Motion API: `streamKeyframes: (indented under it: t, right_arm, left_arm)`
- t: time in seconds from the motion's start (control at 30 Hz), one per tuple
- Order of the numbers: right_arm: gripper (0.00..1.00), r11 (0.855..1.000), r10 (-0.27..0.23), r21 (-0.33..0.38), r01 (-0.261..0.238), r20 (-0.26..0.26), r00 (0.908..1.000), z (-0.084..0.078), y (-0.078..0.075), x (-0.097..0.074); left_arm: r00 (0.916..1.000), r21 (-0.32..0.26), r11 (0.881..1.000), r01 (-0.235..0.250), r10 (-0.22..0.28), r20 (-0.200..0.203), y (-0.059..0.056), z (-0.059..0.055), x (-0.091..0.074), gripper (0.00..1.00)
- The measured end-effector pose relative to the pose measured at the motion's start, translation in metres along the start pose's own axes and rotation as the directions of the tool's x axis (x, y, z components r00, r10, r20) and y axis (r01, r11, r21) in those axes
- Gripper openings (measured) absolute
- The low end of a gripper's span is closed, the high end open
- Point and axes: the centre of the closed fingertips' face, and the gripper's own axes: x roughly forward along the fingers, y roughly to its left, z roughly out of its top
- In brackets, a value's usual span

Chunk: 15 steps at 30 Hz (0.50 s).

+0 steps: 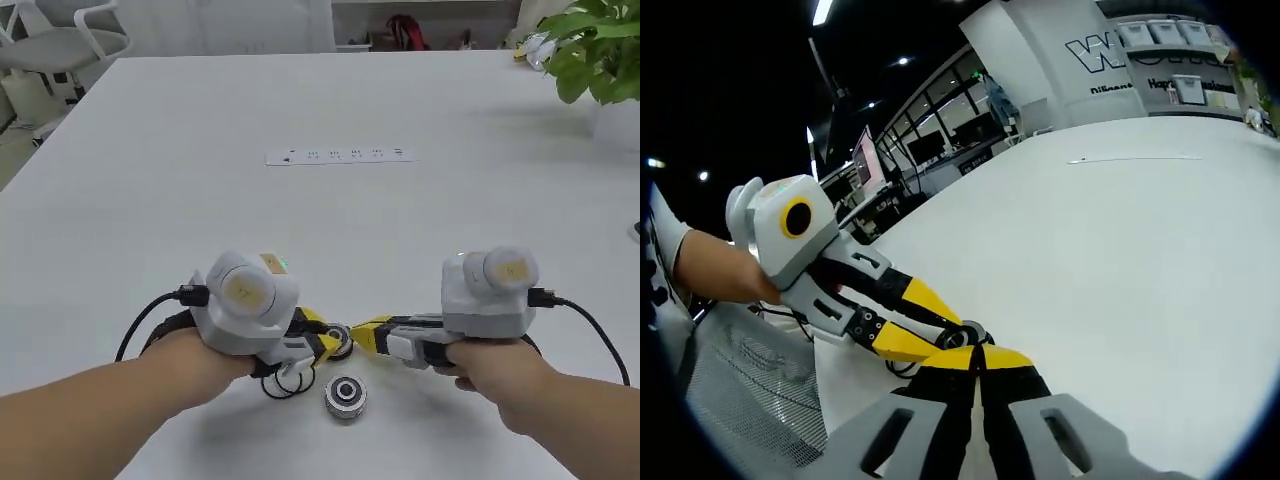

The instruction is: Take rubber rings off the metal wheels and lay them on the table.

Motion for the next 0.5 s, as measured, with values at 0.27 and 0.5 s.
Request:
streamKeyframes:
  t: [0.27, 0.5]
  right_arm:
    - [0.0, 1.0, 0.021, 0.002, -0.021, -0.009, 0.9997, -0.0005, 0.0055, 0.0008]
    - [0.0, 0.999, 0.033, -0.008, -0.033, -0.011, 0.9994, -0.0001, 0.0079, 0.0005]
  left_arm:
    - [1.0, 0.007, 1.0, -0.001, 0.001, -0.002, -0.0012, 0.0003, 0.0, 0.12]
    - [1.0, 0.004, 1.0, -0.003, 0.003, -0.003, -0.0011, 0.0001, -0.0001, 0.12]
